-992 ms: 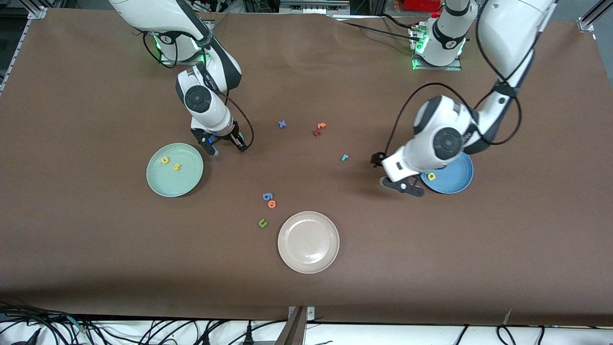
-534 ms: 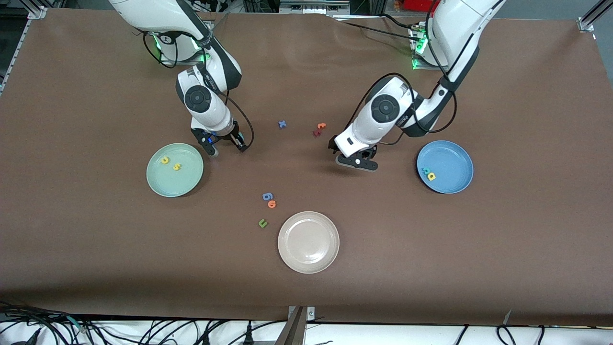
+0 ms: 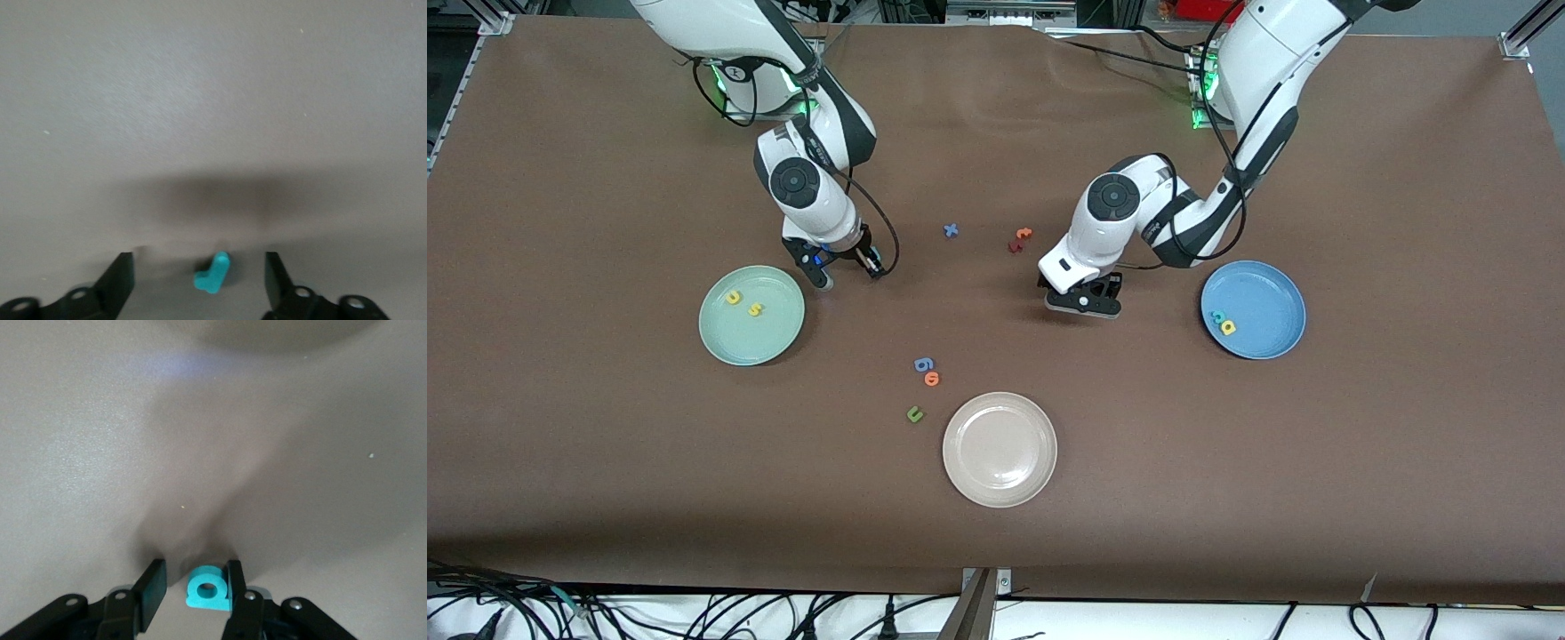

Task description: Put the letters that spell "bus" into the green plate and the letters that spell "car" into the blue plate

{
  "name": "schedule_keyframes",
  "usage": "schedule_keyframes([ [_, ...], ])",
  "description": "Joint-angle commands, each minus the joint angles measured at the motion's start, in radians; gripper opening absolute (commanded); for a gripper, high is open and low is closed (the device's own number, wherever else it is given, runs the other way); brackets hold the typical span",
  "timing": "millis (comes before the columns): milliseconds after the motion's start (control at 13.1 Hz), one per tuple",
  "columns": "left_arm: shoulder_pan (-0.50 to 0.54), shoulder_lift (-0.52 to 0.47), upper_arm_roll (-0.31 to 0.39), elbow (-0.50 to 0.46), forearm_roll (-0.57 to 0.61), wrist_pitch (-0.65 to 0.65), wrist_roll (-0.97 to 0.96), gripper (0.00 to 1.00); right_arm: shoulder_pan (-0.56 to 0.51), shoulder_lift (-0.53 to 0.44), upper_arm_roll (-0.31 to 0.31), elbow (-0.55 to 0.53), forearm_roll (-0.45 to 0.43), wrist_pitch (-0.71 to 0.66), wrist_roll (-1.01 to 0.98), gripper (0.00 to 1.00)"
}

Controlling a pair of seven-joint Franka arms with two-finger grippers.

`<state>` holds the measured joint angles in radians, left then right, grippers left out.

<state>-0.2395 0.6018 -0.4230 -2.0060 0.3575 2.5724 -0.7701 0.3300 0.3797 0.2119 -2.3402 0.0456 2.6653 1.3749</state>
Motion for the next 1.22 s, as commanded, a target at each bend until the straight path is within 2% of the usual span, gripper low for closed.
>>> schedule_keyframes([
  [0,-0.029,0.023,0.007,0.026,0.040,0.000,-0.051,0.77,-0.002,-0.005,0.015,-0.025,0.020,-0.001,0.007,0.42],
  [229,-0.037,0.024,0.007,0.026,0.041,-0.003,-0.058,0.64,-0.002,-0.005,0.015,-0.025,0.019,-0.001,0.004,0.19],
  [381,-0.040,0.024,0.009,0.027,0.041,-0.003,-0.058,0.57,-0.002,-0.005,0.015,-0.025,0.020,-0.001,0.003,0.11],
  [534,-0.040,0.024,0.010,0.027,0.043,-0.006,-0.058,0.51,-0.002,-0.008,0.015,-0.021,0.019,-0.002,0.000,0.10],
  [687,-0.040,0.024,0.010,0.027,0.043,-0.006,-0.057,0.47,-0.005,-0.051,0.001,0.010,0.017,-0.098,-0.020,0.10],
  [839,-0.040,0.024,0.010,0.027,0.043,-0.008,-0.057,0.39,-0.006,-0.090,-0.054,0.085,0.017,-0.285,-0.094,0.10],
  [992,-0.038,0.024,0.010,0.027,0.076,-0.011,-0.058,0.35,-0.005,-0.096,-0.116,0.183,0.017,-0.462,-0.192,0.10],
  [1144,-0.038,0.026,0.012,0.026,0.084,-0.011,-0.058,0.32,-0.005,-0.099,-0.205,0.238,0.017,-0.550,-0.345,0.10],
])
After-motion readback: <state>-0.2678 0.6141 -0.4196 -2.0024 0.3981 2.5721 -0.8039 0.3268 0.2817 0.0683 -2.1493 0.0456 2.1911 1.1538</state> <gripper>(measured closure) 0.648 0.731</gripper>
